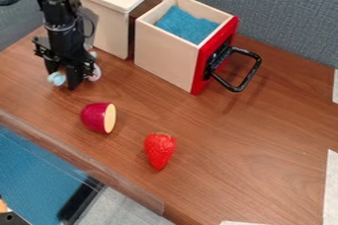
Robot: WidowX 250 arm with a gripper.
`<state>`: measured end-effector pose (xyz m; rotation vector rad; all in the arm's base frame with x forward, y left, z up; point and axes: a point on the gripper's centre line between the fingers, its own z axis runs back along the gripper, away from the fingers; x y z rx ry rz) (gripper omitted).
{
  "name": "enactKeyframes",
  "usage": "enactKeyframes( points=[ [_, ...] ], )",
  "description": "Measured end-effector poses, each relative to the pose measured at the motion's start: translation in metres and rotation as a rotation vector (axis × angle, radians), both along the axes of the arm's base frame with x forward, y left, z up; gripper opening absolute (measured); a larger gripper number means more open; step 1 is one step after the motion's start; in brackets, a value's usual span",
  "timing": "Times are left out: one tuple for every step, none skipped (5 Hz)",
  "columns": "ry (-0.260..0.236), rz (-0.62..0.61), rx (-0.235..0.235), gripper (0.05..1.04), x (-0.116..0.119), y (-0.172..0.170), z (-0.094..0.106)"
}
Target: Move the elephant to the left side of the table
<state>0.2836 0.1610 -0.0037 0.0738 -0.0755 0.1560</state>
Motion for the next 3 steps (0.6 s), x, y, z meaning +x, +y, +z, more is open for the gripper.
enactKeyframes(
  points=[
    [0.026,-0.012,0.001,0.814,-0.002,-0.004,0.0],
    [0.037,-0.013,-0.005,1.007,-0.005,-0.005,0.014],
    [0.0,-0.036,0.001,1.005,-0.004,-0.007,0.04]
  ],
)
